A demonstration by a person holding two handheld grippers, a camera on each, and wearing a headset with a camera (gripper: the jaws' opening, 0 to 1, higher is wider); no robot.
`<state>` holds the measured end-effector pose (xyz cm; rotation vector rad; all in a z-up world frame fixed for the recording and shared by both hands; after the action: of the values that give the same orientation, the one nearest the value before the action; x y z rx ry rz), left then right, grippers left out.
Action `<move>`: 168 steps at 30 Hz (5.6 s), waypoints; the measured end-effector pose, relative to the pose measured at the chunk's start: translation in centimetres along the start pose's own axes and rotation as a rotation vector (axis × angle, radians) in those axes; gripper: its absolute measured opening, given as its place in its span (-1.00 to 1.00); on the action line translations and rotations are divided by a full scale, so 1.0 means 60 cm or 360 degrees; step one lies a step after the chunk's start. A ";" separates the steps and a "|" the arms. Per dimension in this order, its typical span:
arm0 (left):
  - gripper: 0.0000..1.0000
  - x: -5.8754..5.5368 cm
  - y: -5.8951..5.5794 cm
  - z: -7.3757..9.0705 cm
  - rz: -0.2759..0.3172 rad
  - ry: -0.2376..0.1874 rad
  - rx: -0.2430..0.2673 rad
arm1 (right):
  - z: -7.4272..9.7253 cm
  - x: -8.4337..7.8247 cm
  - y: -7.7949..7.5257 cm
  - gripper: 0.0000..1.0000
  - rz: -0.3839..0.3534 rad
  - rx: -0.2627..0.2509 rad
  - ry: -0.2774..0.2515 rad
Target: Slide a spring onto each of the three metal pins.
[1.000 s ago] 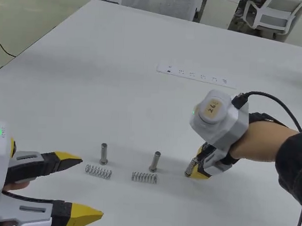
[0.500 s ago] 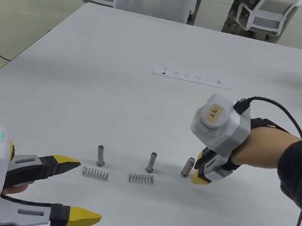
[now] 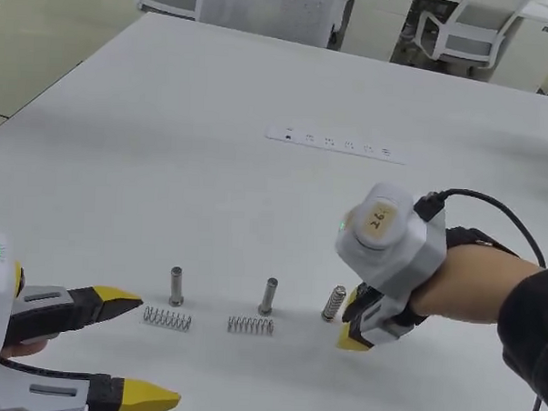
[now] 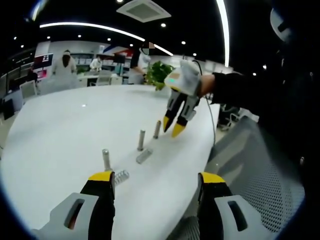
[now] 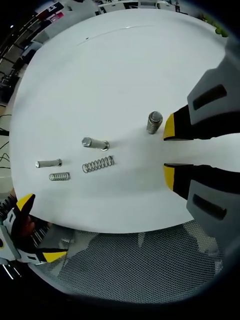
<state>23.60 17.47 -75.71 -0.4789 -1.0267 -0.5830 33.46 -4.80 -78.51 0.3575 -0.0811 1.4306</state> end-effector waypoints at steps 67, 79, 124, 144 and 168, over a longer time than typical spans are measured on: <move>0.21 -0.003 0.004 -0.002 0.0017 0.0021 0.0013 | -0.071 0.111 0.003 -0.75 0.0178 0.0093 -0.0154; 0.21 -0.002 0.003 0.000 0.0022 0.0015 0.0009 | -0.082 0.111 0.009 -0.77 0.0234 0.0095 -0.0079; 0.01 0.011 -0.006 -0.036 -0.0184 0.0053 -0.0196 | 0.004 0.124 0.080 -0.85 0.0392 0.0063 -0.0124; -0.33 0.026 -0.026 -0.059 -0.0317 -0.0025 -0.0326 | 0.021 0.146 0.108 -0.85 0.0463 0.0066 -0.0158; -0.81 0.030 -0.033 -0.066 -0.0405 -0.0067 -0.0357 | 0.024 0.158 0.125 -0.85 0.0513 0.0081 -0.0162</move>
<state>25.58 13.13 -75.63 -0.5629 -1.0756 -0.9249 27.74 4.55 -73.17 0.4750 -0.1921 1.7347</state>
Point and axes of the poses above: the centre of the closed fingertips' face, and the gripper's own axes: z roughly backward along the fingers, y roughly to its left, x roughly out of its top, the point moved 6 cm from there along z, roughly backward along the fingers, and after that the axes turned 12 degrees about x, right-handed, at the moved point
